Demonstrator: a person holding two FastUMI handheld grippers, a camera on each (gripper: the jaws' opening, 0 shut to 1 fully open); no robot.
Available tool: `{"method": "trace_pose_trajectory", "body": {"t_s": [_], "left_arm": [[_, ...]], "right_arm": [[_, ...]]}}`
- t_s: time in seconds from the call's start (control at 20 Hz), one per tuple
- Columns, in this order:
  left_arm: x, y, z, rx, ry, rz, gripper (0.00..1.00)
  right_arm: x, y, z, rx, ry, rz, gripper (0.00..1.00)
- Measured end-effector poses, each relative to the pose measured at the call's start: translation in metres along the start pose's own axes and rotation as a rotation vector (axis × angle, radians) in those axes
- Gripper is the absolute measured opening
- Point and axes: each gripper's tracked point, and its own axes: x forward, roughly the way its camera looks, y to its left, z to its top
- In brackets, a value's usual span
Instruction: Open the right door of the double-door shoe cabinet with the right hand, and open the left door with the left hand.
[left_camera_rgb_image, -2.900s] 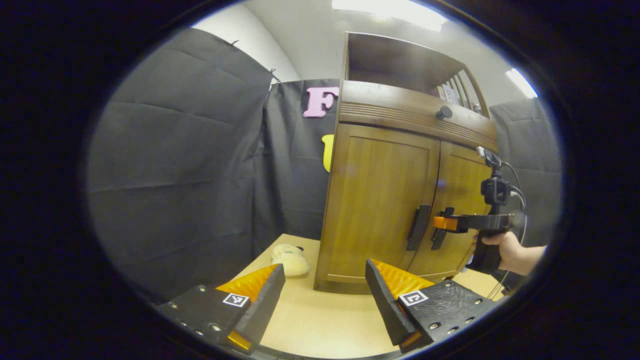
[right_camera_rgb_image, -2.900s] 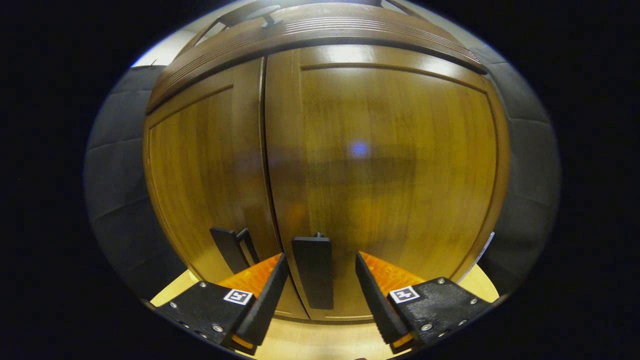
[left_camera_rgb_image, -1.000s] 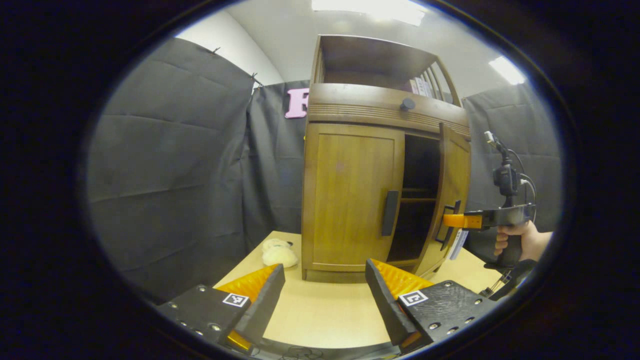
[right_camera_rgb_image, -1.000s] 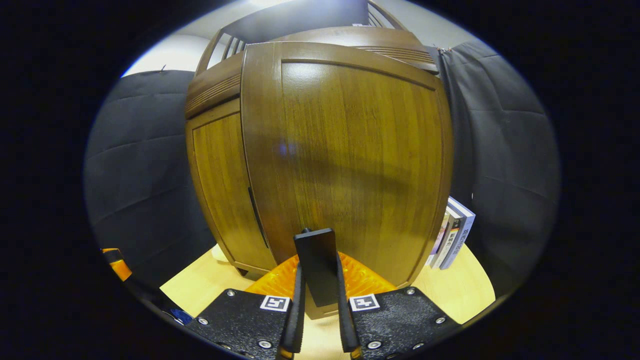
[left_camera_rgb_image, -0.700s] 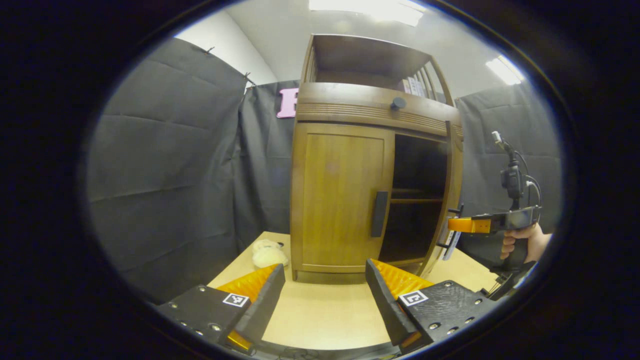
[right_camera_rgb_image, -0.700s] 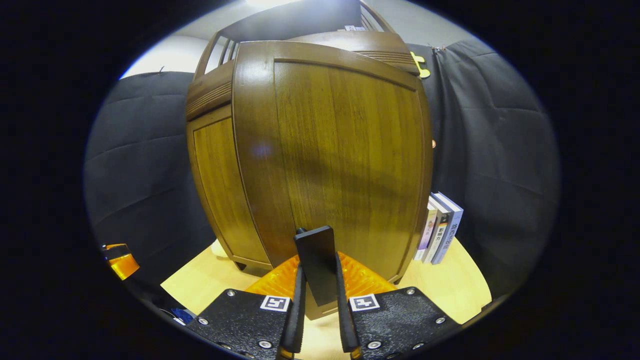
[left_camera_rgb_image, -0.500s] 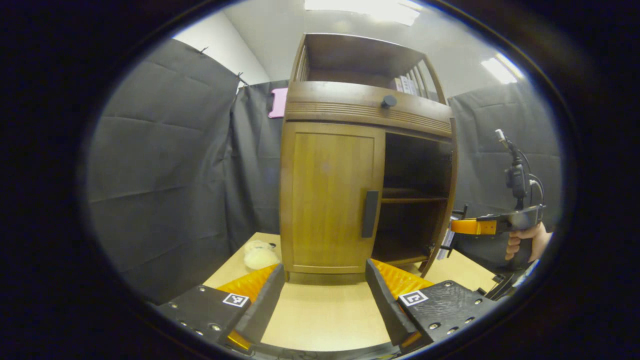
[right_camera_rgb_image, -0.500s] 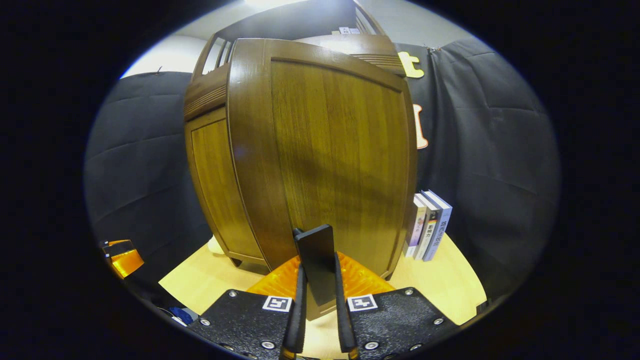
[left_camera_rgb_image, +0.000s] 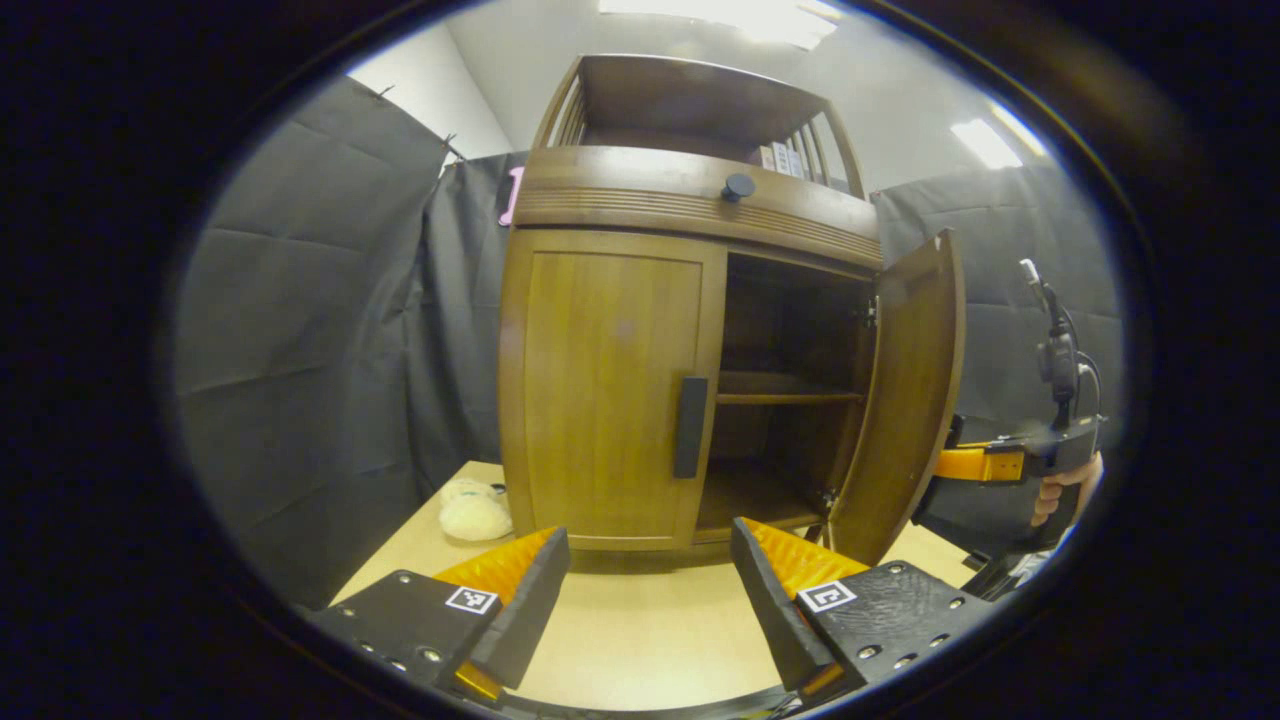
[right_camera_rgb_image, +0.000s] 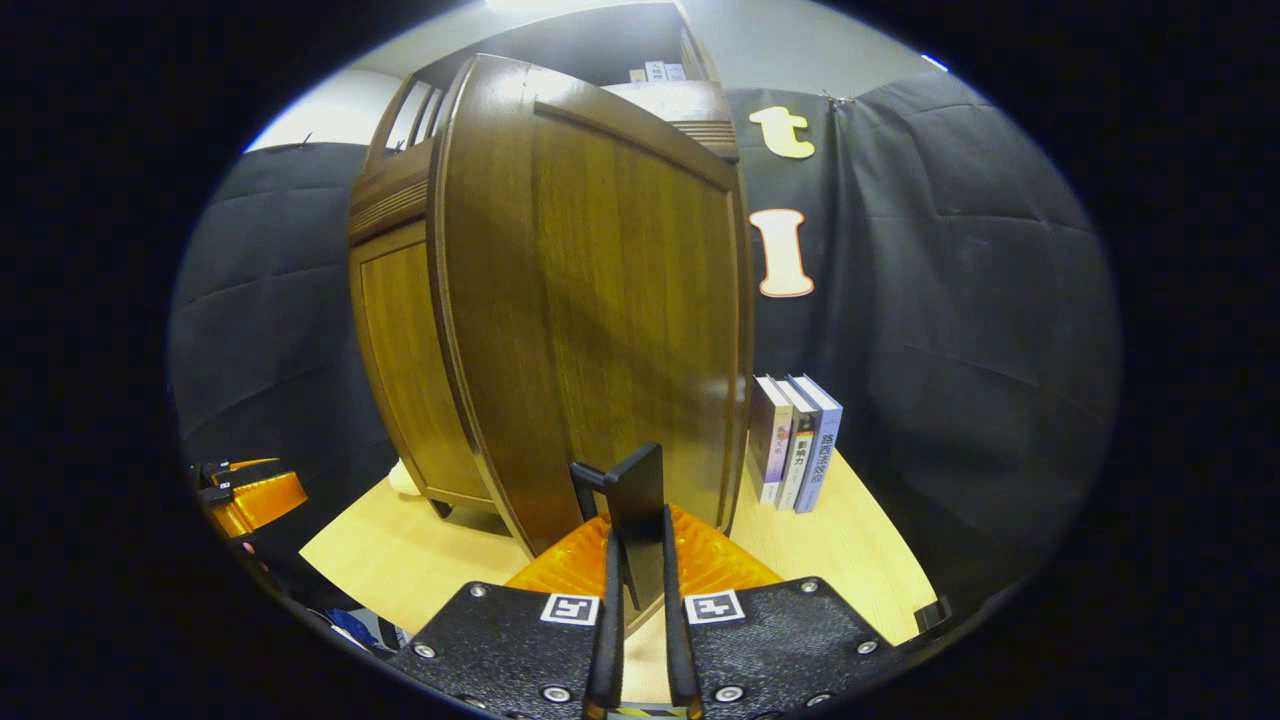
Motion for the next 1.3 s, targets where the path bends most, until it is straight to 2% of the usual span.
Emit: {"method": "trace_pose_trajectory", "body": {"t_s": [0.1,0.15,0.2,0.3,0.35,0.4,0.6,0.9,1.05,1.3], "left_arm": [[0.012,-0.007,0.005,0.002,0.002,-0.008,0.89],[0.019,-0.015,0.008,0.005,-0.001,-0.017,0.93],[0.025,-0.022,0.011,0.011,-0.004,-0.026,0.89],[0.033,-0.030,0.016,0.030,-0.017,-0.019,0.93],[0.040,-0.037,0.017,0.034,-0.018,-0.009,0.90],[0.045,-0.043,0.018,0.031,-0.015,-0.002,0.93],[0.063,-0.076,0.016,0.014,-0.005,0.024,0.93],[0.080,-0.106,0.012,-0.005,-0.021,0.156,0.93],[0.082,-0.114,0.011,-0.028,-0.019,0.234,0.90],[0.073,-0.116,0.015,-0.069,-0.031,0.333,0.93]], "right_arm": [[0.001,-0.002,-0.001,0.007,0.007,-0.010,0.16],[0.002,-0.003,-0.001,0.010,0.005,-0.013,0.14],[0.002,-0.003,0.000,0.018,0.001,-0.008,0.13],[0.005,0.001,0.003,0.039,-0.020,0.021,0.13],[0.005,0.004,0.003,0.055,-0.021,0.033,0.13],[0.005,0.005,0.004,0.065,-0.023,0.042,0.12],[0.005,0.003,0.005,0.044,-0.033,0.097,0.07],[0.001,0.005,0.006,0.039,-0.030,0.187,0.08],[-0.005,0.020,0.006,0.090,-0.015,0.254,0.07],[-0.009,0.015,0.004,0.047,-0.006,0.285,0.08]]}}
